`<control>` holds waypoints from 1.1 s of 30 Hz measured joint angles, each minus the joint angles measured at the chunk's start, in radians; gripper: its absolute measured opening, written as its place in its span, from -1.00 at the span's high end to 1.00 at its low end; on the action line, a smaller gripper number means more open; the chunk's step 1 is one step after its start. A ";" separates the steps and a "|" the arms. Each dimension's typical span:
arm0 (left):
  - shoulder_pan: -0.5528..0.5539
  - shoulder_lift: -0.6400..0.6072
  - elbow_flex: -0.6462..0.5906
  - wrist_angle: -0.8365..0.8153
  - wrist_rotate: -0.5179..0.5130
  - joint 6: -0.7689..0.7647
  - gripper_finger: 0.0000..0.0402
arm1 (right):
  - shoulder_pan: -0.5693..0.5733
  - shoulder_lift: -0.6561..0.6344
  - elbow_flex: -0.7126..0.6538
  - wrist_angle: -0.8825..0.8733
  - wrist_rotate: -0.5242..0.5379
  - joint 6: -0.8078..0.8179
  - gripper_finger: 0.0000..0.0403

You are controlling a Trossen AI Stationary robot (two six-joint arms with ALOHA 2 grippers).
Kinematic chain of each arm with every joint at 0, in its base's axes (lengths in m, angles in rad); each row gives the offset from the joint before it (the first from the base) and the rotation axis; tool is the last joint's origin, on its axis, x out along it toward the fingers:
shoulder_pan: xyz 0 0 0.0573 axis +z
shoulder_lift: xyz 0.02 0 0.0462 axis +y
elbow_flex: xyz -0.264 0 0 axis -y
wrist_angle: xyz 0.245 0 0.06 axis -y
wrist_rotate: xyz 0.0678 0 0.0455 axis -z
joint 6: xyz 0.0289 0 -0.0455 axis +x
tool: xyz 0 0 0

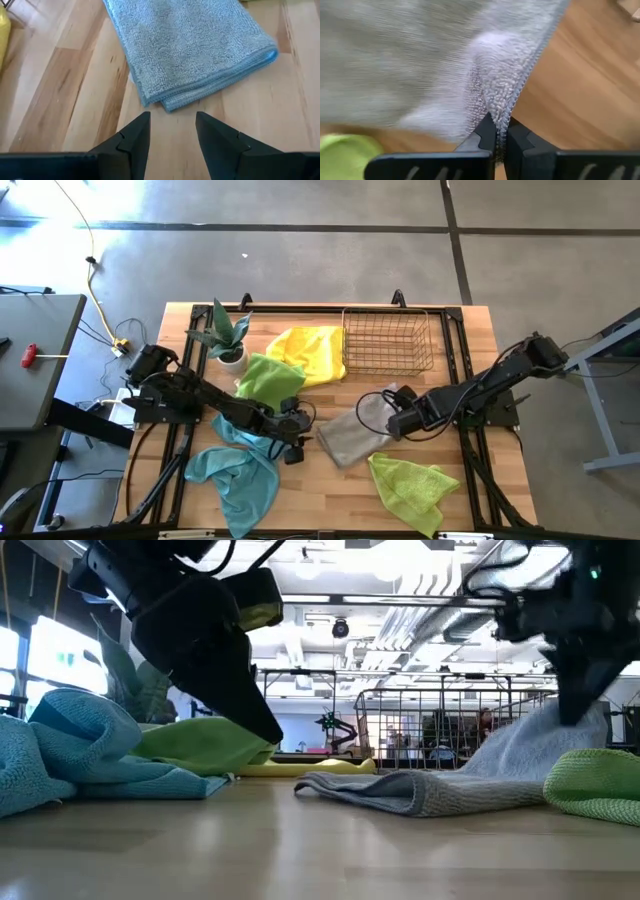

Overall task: Fold microfiber towels
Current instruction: Fold the gray microfiber towel

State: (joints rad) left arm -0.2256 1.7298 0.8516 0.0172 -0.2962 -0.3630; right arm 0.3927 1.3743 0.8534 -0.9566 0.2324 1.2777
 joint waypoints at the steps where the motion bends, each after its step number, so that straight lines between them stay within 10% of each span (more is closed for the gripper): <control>1: -0.001 0.000 0.000 0.002 0.000 0.000 0.26 | 0.000 0.000 0.016 0.009 -0.002 -0.002 1.00; 33: -0.133 -0.002 0.002 0.006 -0.133 -0.002 0.26 | 0.029 0.468 0.300 0.531 -0.148 -0.246 1.00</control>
State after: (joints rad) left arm -0.3590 1.7279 0.8532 0.0230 -0.4292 -0.3651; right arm 0.4218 1.8423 1.1530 -0.4258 0.0849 1.0315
